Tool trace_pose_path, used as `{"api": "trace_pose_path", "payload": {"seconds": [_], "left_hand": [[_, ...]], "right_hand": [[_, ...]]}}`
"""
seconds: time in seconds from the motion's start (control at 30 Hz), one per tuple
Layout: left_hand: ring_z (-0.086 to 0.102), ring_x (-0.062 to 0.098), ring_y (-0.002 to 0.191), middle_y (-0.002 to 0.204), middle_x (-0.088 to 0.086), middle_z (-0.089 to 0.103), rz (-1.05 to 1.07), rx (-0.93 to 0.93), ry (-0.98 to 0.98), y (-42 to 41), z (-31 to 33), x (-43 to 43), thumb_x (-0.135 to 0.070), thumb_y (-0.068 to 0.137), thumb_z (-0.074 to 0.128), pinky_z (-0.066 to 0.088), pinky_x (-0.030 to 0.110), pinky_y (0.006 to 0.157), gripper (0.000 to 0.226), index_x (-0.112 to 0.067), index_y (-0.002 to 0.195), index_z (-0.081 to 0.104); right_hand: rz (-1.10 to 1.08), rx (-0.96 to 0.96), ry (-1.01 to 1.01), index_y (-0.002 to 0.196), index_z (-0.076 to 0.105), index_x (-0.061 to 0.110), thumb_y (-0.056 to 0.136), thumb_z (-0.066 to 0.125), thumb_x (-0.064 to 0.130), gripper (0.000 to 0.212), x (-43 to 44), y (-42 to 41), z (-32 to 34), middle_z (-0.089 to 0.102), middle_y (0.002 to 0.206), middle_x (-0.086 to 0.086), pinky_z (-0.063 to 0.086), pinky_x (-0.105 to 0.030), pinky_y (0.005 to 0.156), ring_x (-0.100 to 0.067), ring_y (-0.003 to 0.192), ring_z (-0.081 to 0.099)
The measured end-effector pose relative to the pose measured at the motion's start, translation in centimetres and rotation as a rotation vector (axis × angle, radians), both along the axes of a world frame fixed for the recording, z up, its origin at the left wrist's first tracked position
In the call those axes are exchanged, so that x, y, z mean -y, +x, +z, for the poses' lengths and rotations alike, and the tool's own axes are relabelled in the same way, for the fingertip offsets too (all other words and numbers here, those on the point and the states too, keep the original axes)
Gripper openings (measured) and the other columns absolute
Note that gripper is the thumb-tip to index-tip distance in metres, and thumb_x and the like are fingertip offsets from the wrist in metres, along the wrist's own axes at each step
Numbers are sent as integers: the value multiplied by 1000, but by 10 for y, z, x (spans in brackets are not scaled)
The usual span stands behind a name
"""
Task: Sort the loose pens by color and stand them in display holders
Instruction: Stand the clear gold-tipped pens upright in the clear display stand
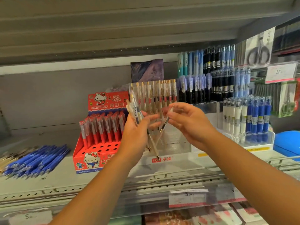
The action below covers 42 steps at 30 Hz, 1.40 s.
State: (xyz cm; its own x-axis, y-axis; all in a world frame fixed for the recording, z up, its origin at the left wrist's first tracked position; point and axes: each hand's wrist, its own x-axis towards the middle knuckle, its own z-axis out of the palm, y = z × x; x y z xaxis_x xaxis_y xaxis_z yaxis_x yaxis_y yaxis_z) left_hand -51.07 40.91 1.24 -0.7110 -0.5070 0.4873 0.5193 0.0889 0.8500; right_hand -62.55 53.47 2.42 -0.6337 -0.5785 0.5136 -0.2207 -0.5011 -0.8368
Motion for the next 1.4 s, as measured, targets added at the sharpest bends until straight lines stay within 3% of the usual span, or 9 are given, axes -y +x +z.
{"api": "trace_pose_path", "payload": {"seconds": [0.13,0.27,0.43,0.7,0.83,0.97,1.1,1.27,1.4], "left_hand": [[73,25,73,82,-3,73,87,26,36,2,-9,5,-20,102,51,59,46,60,8,-26,106,55],[49,13,49,63,-5,55,185,88,-109,7,-12,4,-36,100,52,45,30,48,20,-43,83,60],[30,12,46,73,8,39,143,96,-131,11,-13,1,-38,102,48,29,27,42,15,-40,92,60],[25,15,49,67,2,43,40,38,-137,14,-18,6,-22,101,46,22,27,44,20,-35,96,60],[25,18,49,68,4,43,16,16,-137,14,-18,6,-17,87,47,23,27,44,20,-32,94,59],[23,20,52,71,7,39,-7,35,-140,16,-19,6,-15,81,45,21,29,45,25,-28,99,57],[28,16,50,69,3,42,-11,65,-168,16,-19,6,-20,89,47,26,26,43,18,-30,99,58],[43,15,49,71,-1,56,21,83,-201,16,-19,5,-25,97,50,36,27,42,18,-37,88,61],[51,15,49,77,-2,66,52,84,-216,17,-17,2,-20,103,45,41,26,41,17,-33,109,55]], "right_hand": [[-142,37,-53,109,63,9,83,75,7,29,-6,-20,2,76,94,-9,60,-34,70,-27,86,74],[-397,-101,-59,98,66,22,82,78,10,23,-4,-32,7,75,86,-4,61,-30,63,-18,77,74],[-544,-263,21,102,69,18,80,80,16,24,10,-40,7,71,91,-1,62,-30,63,-16,83,71],[-558,-360,64,84,64,28,81,80,16,20,22,-44,8,68,84,0,62,-34,66,-18,79,69],[-515,-344,126,100,72,15,84,75,13,16,27,-50,3,69,84,8,60,-23,64,-8,74,71],[-531,-486,337,110,72,5,90,69,7,20,31,-55,-3,71,95,-3,60,-39,81,-19,85,70],[-662,-633,395,102,77,14,86,75,19,17,32,-54,-5,73,92,2,50,-20,72,-4,75,62],[-660,-584,430,103,75,16,86,75,24,18,29,-54,-6,67,83,12,39,-5,60,11,70,55],[-866,-713,384,103,69,19,91,65,24,14,27,-36,-3,60,88,12,42,-22,61,-3,70,54]]}}
